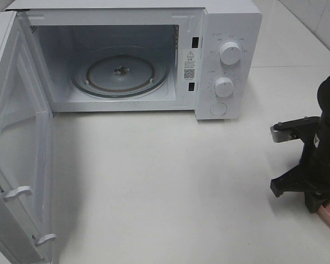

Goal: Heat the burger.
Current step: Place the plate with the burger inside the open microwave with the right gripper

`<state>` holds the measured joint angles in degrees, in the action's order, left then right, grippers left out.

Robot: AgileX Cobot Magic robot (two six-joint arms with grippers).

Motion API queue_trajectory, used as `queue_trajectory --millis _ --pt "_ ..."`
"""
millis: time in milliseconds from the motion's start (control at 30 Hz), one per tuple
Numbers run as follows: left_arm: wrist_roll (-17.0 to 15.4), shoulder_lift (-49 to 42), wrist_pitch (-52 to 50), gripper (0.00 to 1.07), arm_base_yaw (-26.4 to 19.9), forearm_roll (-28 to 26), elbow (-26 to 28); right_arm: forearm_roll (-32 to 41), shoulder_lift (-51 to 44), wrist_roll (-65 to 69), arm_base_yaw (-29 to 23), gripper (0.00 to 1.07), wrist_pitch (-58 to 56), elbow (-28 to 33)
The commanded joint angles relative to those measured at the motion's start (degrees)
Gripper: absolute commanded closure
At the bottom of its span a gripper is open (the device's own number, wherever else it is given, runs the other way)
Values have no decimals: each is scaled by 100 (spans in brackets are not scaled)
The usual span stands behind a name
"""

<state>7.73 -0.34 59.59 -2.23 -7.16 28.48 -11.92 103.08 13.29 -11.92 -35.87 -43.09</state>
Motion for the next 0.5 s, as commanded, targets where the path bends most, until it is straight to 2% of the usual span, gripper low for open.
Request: queue_trajectory --millis 33,267,333,500 --pt "-6 -115 -23 9 -11 -23 -17 -23 29 -69 0 107 -80 57" --pt "-6 -115 -23 9 -11 -23 -17 -550 -80 464 -275 107 -252 57" --pt "-6 -115 -23 9 -11 -23 -17 -1175 -86 1169 -447 107 -544 57" --pt "-6 -115 -23 9 -11 -23 -17 -1702 -138 1679 -705 107 -768 57"
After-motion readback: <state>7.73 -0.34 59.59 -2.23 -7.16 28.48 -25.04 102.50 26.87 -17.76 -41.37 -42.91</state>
